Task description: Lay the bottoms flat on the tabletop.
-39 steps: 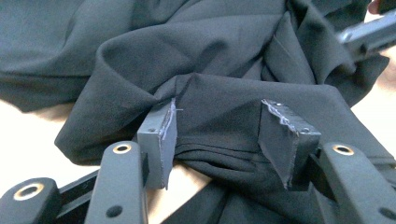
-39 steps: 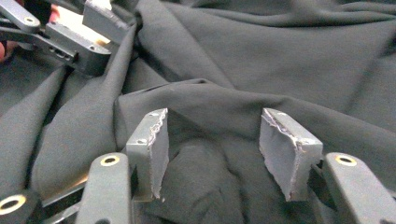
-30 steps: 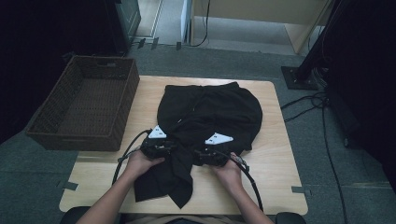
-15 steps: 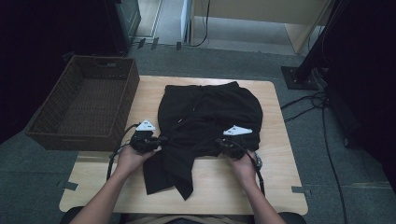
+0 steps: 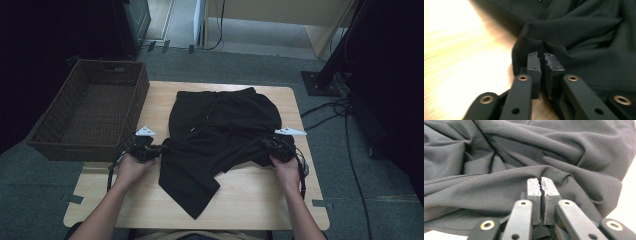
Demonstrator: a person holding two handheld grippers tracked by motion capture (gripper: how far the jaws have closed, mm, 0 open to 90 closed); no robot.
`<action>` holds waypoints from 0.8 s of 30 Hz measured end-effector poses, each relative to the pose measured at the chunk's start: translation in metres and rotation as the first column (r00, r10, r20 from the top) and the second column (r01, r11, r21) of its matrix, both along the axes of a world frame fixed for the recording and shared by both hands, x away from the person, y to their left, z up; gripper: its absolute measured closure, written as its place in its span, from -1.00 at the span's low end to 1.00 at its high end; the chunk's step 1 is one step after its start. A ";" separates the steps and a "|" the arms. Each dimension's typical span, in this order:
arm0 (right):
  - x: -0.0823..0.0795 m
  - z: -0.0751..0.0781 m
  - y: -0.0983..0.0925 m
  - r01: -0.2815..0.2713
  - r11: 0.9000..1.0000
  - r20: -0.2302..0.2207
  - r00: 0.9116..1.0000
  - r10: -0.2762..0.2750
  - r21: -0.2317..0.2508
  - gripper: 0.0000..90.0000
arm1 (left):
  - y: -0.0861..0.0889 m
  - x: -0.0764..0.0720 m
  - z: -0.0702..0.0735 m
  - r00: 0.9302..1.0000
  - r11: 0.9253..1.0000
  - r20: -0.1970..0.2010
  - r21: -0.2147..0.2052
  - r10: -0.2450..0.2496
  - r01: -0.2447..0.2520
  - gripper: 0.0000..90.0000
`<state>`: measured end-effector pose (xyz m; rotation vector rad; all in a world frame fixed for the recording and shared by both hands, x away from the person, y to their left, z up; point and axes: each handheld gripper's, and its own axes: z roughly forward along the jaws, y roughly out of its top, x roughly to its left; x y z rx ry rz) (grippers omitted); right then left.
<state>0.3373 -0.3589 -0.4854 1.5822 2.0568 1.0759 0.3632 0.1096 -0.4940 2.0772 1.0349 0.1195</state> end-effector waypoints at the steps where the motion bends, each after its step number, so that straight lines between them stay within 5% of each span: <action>1: -0.001 0.001 0.002 -0.012 1.000 0.006 1.000 0.012 0.000 0.72 | -0.001 -0.001 0.003 1.000 1.000 0.007 -0.015 -0.003 0.003 0.71; 3: -0.003 0.005 0.008 -0.035 0.999 0.031 0.999 0.035 -0.008 0.59 | -0.004 -0.002 0.009 1.000 0.999 0.013 -0.047 -0.016 0.016 0.63; 8: -0.007 0.018 0.024 -0.077 0.997 0.067 0.995 0.076 0.012 0.39 | -0.017 -0.005 0.021 0.997 0.996 0.040 -0.050 -0.071 0.073 0.52; 12: -0.012 0.021 0.040 -0.122 0.990 0.072 0.991 0.117 0.066 0.28 | -0.033 -0.005 0.017 0.995 0.994 0.031 -0.047 -0.098 0.099 0.50; 19: -0.010 -0.015 0.053 -0.137 0.989 -0.044 0.990 0.135 -0.055 0.25 | -0.047 0.001 -0.004 0.993 0.993 -0.013 -0.010 -0.117 0.117 0.51; 24: -0.003 -0.023 0.058 -0.140 0.985 -0.041 0.990 0.137 -0.104 0.22 | -0.057 0.007 -0.015 0.995 0.995 -0.027 -0.008 -0.099 0.099 0.45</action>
